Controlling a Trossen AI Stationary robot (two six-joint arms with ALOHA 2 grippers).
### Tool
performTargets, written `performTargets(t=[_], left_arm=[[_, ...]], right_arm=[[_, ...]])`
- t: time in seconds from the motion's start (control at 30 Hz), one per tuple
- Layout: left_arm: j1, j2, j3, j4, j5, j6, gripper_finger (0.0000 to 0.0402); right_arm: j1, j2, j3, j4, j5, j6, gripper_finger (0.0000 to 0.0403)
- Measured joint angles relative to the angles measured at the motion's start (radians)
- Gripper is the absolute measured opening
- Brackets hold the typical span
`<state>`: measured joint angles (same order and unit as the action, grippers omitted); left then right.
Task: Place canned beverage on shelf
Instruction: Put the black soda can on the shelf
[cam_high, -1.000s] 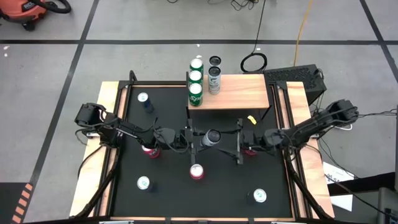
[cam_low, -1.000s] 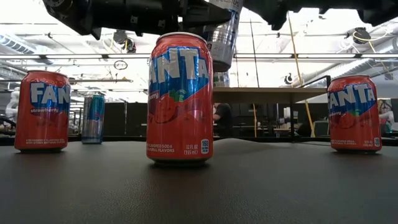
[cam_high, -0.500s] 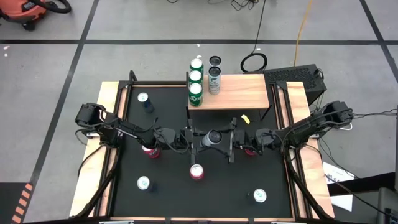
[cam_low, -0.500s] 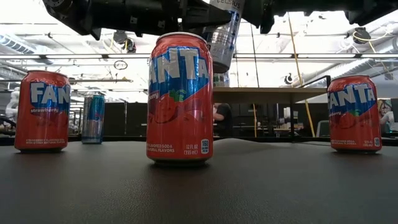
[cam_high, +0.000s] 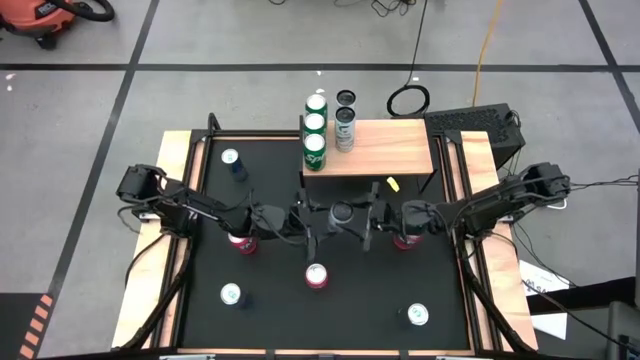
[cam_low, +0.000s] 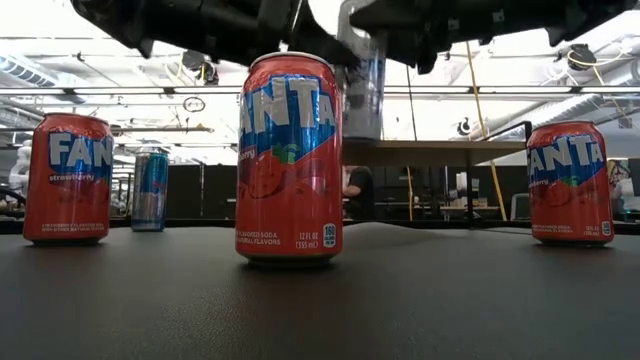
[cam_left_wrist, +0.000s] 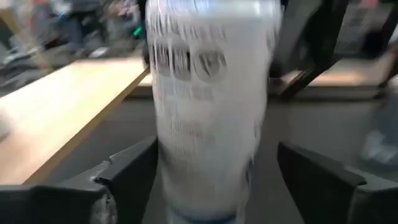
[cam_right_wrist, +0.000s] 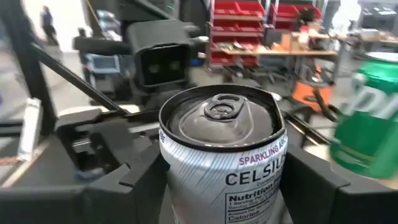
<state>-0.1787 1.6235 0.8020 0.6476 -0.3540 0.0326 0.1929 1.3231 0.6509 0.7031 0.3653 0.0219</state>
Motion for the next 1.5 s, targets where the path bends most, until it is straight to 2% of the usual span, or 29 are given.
performTargets(t=[0.17, 0.33, 0.43, 0.8, 1.03, 1.5], left_arm=[[0.0, -0.052, 0.0, -0.156, -0.097, -0.017, 0.0367], [0.0, -0.095, -0.001, -0.24, -0.158, -0.079, 0.0372], [0.0, -0.111, -0.002, -0.274, -0.168, -0.08, 0.0372], [-0.001, -0.118, -0.002, -0.332, -0.186, -0.106, 0.0373], [0.002, -0.118, -0.002, -0.333, -0.189, -0.106, 0.0373], [0.002, -0.118, -0.003, -0.356, -0.2, -0.106, 0.0373]], right_arm=[[-0.057, -0.058, 0.073, -0.179, -0.009, -0.022, 0.0239], [-0.145, -0.112, 0.188, -0.388, -0.056, -0.062, 0.0241], [-0.204, -0.125, 0.235, -0.431, -0.063, -0.091, 0.0241], [-0.46, -0.113, 0.262, -0.456, -0.288, -0.045, 0.0242], [-0.558, -0.084, 0.263, -0.44, -0.411, -0.016, 0.0242], [-0.627, -0.003, 0.264, -0.374, -0.473, 0.001, 0.0252]])
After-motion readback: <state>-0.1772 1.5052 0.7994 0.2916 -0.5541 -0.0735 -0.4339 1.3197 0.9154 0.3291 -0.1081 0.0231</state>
